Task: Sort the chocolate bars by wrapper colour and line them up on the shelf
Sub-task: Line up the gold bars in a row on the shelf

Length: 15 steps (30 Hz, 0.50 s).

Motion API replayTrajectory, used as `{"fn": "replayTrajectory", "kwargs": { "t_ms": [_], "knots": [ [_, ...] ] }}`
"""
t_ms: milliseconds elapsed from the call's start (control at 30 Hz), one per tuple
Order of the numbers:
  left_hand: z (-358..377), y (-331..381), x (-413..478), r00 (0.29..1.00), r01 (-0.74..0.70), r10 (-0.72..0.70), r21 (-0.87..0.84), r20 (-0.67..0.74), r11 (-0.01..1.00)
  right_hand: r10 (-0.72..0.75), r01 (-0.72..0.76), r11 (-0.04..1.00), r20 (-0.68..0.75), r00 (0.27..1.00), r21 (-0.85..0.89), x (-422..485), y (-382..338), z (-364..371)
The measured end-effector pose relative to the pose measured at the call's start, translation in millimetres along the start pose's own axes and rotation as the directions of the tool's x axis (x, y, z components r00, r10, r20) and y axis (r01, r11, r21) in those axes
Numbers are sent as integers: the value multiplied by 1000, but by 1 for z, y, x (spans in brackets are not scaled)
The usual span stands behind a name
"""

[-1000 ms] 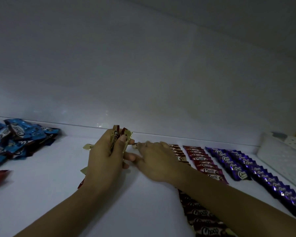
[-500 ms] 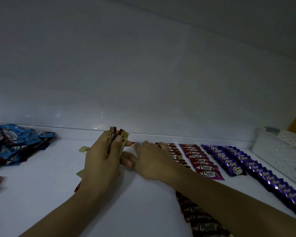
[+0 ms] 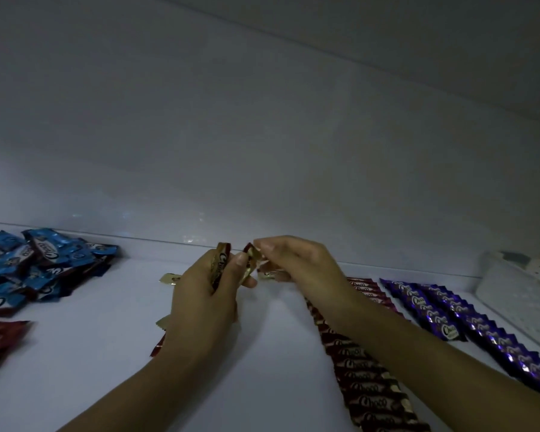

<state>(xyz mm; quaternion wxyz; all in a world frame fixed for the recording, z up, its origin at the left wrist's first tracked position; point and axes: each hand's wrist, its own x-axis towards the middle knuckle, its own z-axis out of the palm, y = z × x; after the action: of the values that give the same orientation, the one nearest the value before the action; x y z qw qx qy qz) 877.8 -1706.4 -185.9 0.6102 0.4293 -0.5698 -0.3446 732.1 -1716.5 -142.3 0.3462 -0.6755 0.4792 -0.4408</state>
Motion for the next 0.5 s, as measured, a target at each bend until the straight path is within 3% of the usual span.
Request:
{"fn": "replayTrajectory", "kwargs": {
  "t_ms": [67,167,300,433,500],
  "knots": [
    [1,2,-1,1000,-19,19,-19,22,1000,-31,31,1000,70,997,-3,-3,-9,-6],
    [0,5,-6,996,-51,52,-5,79,999,28,-28,998,4,1000,64,-4,-11,-12],
    [0,4,-11,984,-132,113,141,136,981,117,-110,985,-52,992,132,-7,-6,-22],
    [-1,4,-9,978,-180,155,191,138,965,-36,36,992,-2,999,-125,-13,-8,-27],
    [-1,5,-8,973,-203,175,206,148,957,-158,173,929,71,985,-328,-16,-8,-27]
  ]
}}
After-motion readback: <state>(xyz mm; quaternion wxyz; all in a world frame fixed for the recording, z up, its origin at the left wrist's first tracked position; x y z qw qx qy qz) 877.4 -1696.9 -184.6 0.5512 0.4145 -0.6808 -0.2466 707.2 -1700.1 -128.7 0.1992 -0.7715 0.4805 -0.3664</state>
